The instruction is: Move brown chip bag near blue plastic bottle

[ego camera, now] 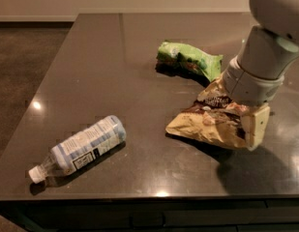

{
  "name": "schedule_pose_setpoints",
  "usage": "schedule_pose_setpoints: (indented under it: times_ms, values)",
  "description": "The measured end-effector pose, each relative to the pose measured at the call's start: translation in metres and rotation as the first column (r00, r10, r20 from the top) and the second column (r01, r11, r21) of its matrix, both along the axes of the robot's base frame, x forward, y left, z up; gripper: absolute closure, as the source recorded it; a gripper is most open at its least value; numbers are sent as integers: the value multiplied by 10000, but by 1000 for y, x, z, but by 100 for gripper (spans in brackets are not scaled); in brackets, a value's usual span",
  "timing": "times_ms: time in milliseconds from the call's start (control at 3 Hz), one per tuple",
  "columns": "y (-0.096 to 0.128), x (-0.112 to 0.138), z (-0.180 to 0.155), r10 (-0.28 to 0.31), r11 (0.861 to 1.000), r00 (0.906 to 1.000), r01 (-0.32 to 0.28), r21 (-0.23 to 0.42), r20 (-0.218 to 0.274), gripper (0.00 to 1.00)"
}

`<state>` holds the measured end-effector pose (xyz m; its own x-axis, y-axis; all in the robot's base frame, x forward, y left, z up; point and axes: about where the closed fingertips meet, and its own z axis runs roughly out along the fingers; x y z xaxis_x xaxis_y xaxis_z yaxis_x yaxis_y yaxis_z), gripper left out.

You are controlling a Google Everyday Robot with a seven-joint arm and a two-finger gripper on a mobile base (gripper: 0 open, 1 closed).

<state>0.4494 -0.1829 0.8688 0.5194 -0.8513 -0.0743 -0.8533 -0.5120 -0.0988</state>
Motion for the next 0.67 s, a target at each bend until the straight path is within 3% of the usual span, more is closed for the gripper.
schedule_pose_setpoints:
  times_ms: [667]
  values:
    - [9,5,5,-223,9996,9996,226,182,-167,72]
